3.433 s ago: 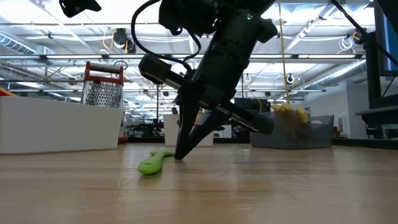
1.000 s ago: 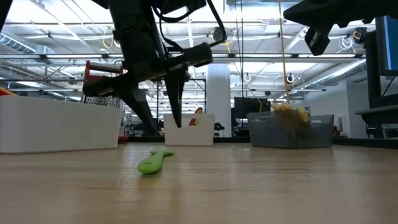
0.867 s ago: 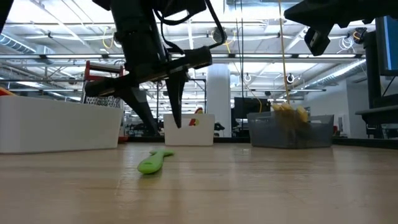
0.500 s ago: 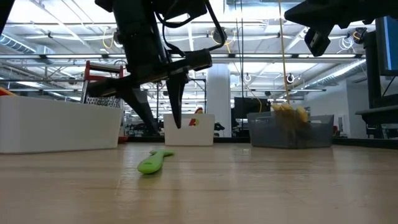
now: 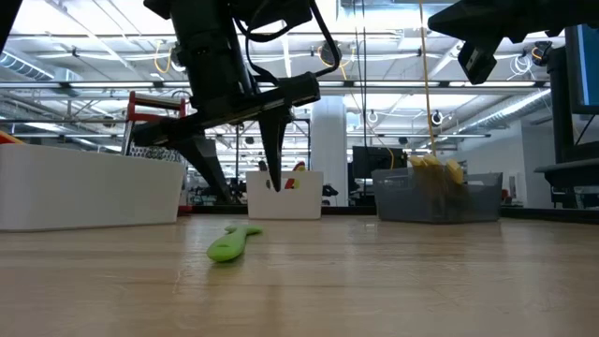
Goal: Pick & Place Kitchen Items
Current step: Put the green spatula into the bottom white bin
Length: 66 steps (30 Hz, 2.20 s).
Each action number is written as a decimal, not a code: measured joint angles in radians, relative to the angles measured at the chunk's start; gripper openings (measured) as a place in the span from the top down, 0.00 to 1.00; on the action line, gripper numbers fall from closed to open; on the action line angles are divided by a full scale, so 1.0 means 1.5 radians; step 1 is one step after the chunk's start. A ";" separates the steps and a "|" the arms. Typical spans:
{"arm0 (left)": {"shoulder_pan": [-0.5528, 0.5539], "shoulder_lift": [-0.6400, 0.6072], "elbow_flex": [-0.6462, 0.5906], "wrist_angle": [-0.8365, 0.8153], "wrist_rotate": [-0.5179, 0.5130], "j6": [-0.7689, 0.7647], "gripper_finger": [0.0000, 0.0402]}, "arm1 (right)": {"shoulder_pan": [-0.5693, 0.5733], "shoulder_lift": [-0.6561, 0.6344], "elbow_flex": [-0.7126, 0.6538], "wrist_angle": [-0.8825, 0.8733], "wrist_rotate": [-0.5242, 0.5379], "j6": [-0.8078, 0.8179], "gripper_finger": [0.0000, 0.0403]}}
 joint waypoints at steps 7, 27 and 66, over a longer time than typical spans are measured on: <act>0.000 0.000 0.000 0.000 -0.035 0.008 0.12 | 0.000 0.000 0.000 0.000 0.000 0.000 0.99; -0.001 -0.001 -0.001 -0.004 -0.016 -0.023 0.08 | 0.000 0.000 0.001 0.000 0.000 -0.005 0.99; 0.032 0.100 0.001 -0.023 0.043 -0.042 0.69 | -0.002 0.000 0.001 -0.007 0.006 0.011 0.99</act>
